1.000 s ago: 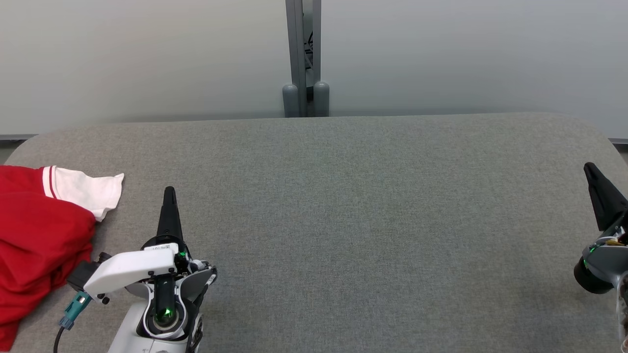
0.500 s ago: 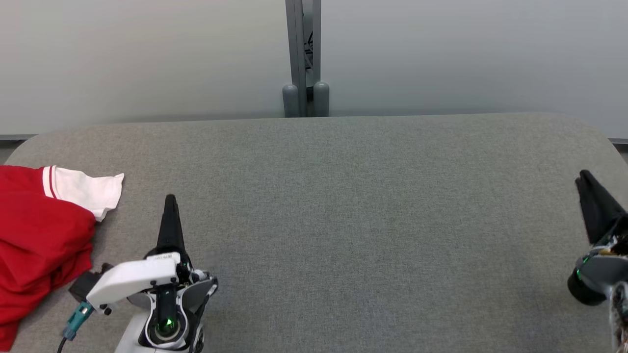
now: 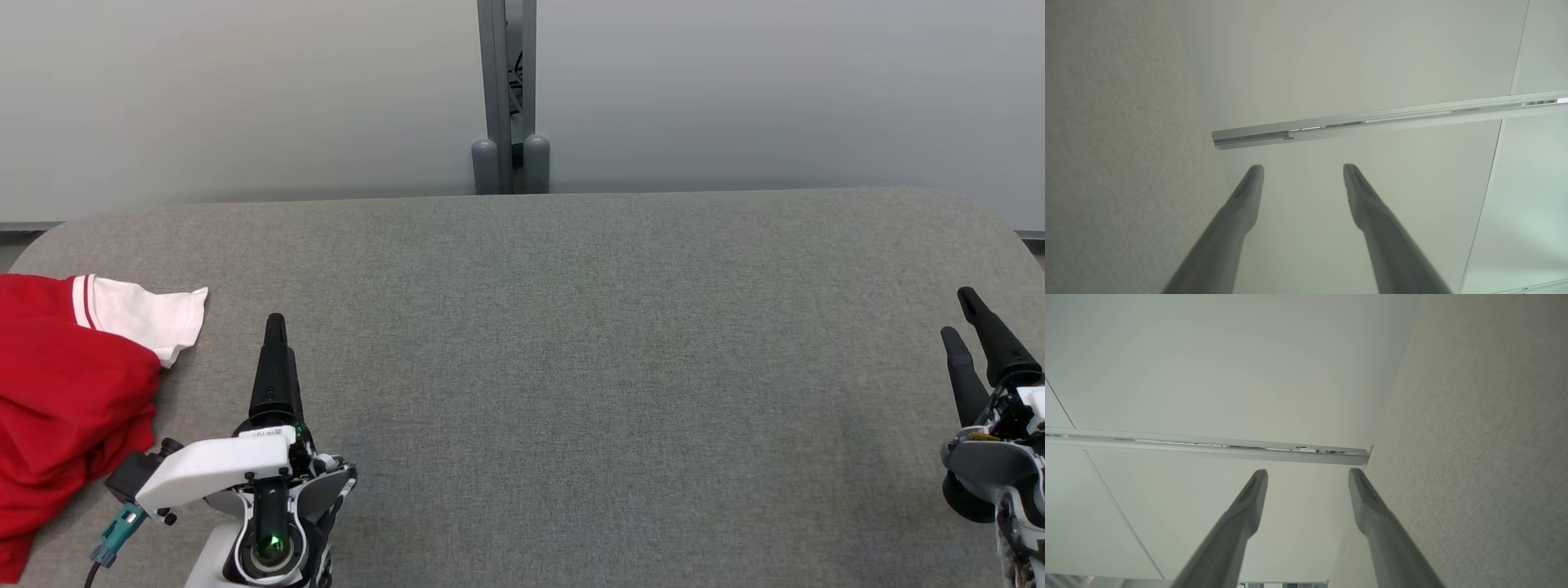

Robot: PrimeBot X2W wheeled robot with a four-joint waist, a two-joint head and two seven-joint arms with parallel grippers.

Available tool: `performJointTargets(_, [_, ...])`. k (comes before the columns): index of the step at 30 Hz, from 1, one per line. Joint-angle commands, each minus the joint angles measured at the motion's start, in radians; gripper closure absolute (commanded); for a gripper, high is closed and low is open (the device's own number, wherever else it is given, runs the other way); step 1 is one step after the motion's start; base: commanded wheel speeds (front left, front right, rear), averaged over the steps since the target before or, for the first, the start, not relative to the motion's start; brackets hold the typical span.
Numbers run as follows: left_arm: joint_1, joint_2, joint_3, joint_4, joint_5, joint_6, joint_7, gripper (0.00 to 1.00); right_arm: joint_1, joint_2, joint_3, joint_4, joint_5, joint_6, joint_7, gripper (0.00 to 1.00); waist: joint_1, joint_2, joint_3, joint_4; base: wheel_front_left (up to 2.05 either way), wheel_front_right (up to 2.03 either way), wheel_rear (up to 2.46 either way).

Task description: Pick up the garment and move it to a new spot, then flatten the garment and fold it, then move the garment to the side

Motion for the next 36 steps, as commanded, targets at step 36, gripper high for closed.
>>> performJointTargets(36, [-0.007,0.084,0.004,-0.128,0.895,0.098,0.002,0.00,0.102,-0.045,0.151,-0.291,-0.910,0.005,-0.273,0.00,0.0000,0.0000,-0.007,0.022,0.00,0.00,0.00])
